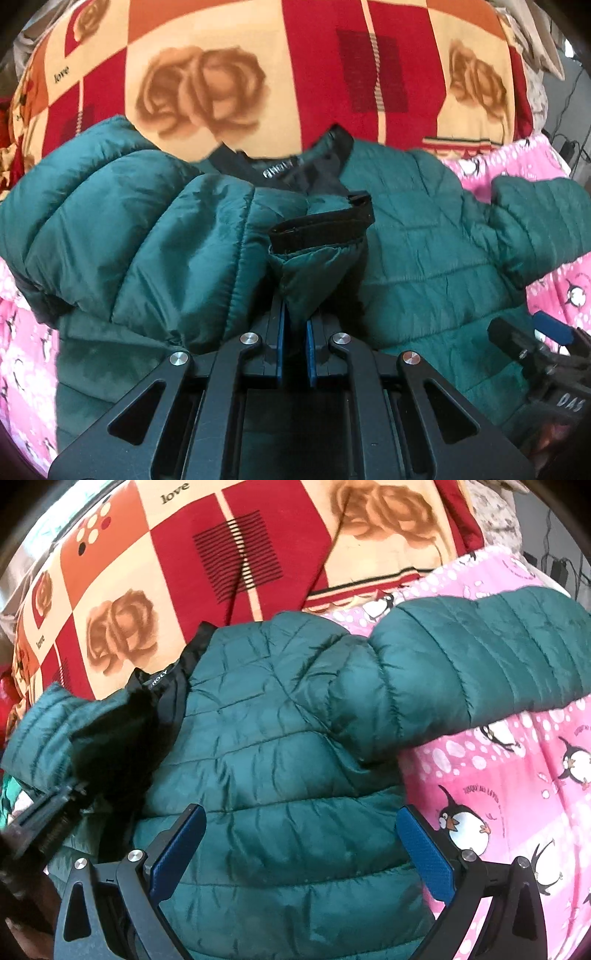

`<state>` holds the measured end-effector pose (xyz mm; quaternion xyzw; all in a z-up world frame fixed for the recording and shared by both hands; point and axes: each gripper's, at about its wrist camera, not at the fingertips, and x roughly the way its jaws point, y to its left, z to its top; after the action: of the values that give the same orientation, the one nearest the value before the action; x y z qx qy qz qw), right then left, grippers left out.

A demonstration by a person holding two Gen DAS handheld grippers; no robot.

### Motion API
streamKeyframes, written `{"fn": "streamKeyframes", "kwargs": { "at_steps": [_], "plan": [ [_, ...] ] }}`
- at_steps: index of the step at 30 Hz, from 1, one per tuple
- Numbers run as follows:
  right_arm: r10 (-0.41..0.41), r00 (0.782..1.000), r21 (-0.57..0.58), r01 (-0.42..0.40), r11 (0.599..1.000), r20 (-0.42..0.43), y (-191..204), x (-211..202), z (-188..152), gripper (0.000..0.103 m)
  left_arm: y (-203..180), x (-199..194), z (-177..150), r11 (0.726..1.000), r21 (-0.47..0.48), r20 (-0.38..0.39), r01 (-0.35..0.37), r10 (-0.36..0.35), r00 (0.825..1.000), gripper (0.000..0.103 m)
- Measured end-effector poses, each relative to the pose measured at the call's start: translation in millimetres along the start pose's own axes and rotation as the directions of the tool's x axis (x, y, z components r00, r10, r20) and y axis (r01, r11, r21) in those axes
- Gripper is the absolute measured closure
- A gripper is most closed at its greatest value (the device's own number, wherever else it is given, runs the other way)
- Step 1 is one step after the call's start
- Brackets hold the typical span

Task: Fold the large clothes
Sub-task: 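Fold the held sleeve across the jacket front with the left gripper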

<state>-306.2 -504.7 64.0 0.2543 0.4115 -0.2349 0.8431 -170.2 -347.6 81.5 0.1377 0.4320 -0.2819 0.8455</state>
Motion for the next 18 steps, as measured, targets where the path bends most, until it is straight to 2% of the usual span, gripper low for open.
{"fn": "streamKeyframes", "kwargs": {
  "at_steps": [6,7,8,9,10,11,15,18],
  "plan": [
    [0.030,0.999,0.081,-0.028,0.996,-0.022,-15,0,-1,0.000,-5,3,-2,1.000,0.026,-0.027,-0.003,0.004,1.000,0.091],
    [0.034,0.999,0.091,-0.032,0.995,-0.024,-17,-1,-1,0.000,-5,2,-3,1.000,0.030,-0.033,0.003,-0.002,0.999,0.084],
    [0.037,0.999,0.097,-0.035,0.995,-0.024,-17,-2,-1,0.000,-5,0,-4,0.999,0.034,-0.039,0.019,-0.017,0.999,0.069],
    [0.040,0.999,0.101,-0.037,0.994,-0.023,-17,-4,-1,0.000,-7,-2,-6,0.999,0.039,-0.039,0.035,-0.034,0.999,0.062],
    [0.041,0.999,0.102,-0.039,0.994,-0.023,-16,-5,-1,0.000,-7,-8,-7,0.997,0.045,-0.033,0.059,-0.058,0.998,0.049],
    [0.045,0.999,0.103,-0.042,0.994,-0.021,-15,-7,-1,0.000,-6,-15,-9,0.996,0.050,-0.023,0.072,-0.071,0.997,0.044],
    [0.066,0.998,0.098,-0.064,0.993,-0.020,-7,-13,0,0.000,6,-53,-9,0.995,0.069,0.041,0.070,-0.073,0.996,0.042],
    [0.097,0.995,0.092,-0.094,0.991,-0.028,3,-16,1,0.000,30,-82,-7,0.997,0.056,0.083,0.059,-0.064,0.995,0.041]
  ]
}}
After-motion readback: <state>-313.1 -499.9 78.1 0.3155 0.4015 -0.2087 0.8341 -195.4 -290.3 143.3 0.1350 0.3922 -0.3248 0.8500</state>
